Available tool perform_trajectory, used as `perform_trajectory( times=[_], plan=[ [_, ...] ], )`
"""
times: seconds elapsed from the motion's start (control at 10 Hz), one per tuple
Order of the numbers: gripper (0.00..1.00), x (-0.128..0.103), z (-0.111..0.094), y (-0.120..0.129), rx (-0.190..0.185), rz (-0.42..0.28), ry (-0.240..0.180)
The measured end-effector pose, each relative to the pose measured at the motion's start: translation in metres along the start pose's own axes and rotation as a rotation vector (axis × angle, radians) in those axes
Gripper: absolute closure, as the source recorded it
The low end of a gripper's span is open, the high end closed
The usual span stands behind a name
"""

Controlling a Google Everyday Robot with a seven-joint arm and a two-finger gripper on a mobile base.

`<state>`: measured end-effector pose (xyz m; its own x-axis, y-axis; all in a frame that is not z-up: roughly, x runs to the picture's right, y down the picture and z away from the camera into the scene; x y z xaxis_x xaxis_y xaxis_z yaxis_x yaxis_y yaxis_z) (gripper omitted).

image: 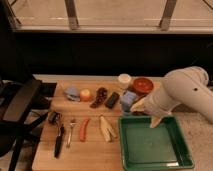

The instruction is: Place fork in tray

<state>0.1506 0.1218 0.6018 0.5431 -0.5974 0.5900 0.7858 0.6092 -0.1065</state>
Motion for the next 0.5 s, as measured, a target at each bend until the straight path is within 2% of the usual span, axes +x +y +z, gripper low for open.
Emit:
perform_trajectory(
  times=[0.1, 0.2, 0.3, 0.5],
  plan=[
    [0.34, -0.014, -0.001, -0.010, 0.017, -0.071, -0.026],
    [0.34, -0.022, -0.002, -0.015, 0.027, -0.112, -0.040],
    [0.34, -0.026, -0.003, -0.018, 0.032, -0.131, -0.045],
    [0.34, -0.020, -0.004, -0.016, 0.016, -0.137, -0.035]
  ],
)
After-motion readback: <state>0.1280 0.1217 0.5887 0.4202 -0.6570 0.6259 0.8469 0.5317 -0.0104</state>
